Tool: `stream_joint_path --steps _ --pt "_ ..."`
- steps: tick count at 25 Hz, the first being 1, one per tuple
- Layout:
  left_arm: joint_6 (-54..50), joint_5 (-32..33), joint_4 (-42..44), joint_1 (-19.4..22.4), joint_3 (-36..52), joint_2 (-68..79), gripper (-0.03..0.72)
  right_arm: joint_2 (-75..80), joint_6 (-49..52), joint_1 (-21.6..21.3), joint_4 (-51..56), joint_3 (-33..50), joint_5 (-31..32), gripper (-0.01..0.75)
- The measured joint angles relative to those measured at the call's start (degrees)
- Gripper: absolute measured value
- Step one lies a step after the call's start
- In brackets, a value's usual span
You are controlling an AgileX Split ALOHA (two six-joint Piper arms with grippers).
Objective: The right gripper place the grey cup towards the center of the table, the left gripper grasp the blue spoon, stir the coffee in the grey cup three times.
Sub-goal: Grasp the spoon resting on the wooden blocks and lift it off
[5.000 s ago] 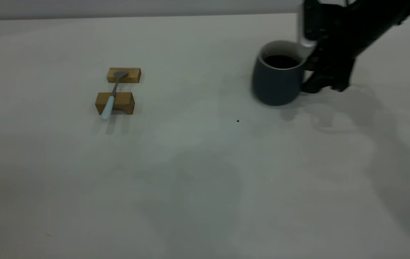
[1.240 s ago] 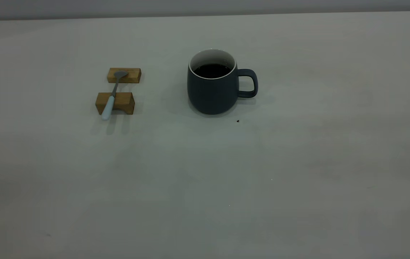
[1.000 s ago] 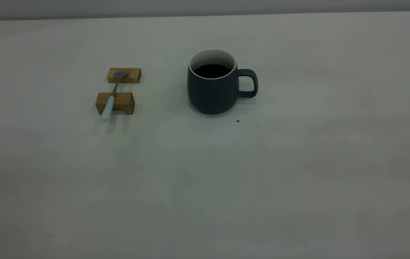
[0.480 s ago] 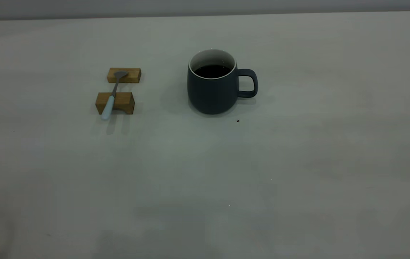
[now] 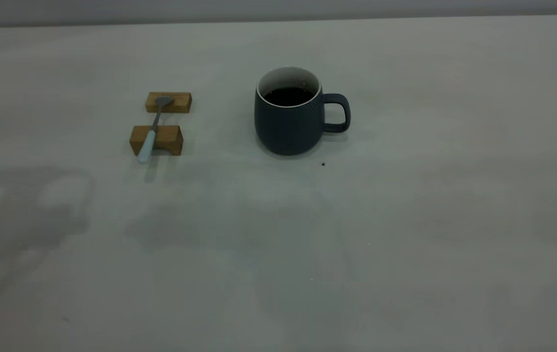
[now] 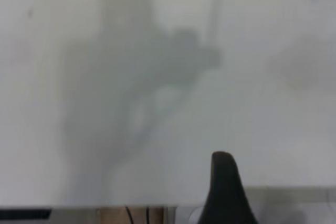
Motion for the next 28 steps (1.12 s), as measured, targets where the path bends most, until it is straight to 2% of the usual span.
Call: stream_joint_path --steps 6,9,17,28 --pt "-5.1 -5.9 0.1 -7.5 -6.9 16.0 0.586 0.0 0.0 0.0 0.0 0.0 0.0 0.500" --pt "-6.6 -7.1 0.0 -9.6 -11.5 23.4 0.586 0.0 0.0 0.0 0.0 0.0 0.0 0.500" --pt "-7.9 -7.7 0.0 -10.3 -21.9 36.8 0.586 0.0 0.0 0.0 0.0 0.0 0.0 0.500" --pt "-8.0 -7.8 -0.1 -12.0 -27.4 43.9 0.586 0.0 0.0 0.0 0.0 0.0 0.0 0.500"
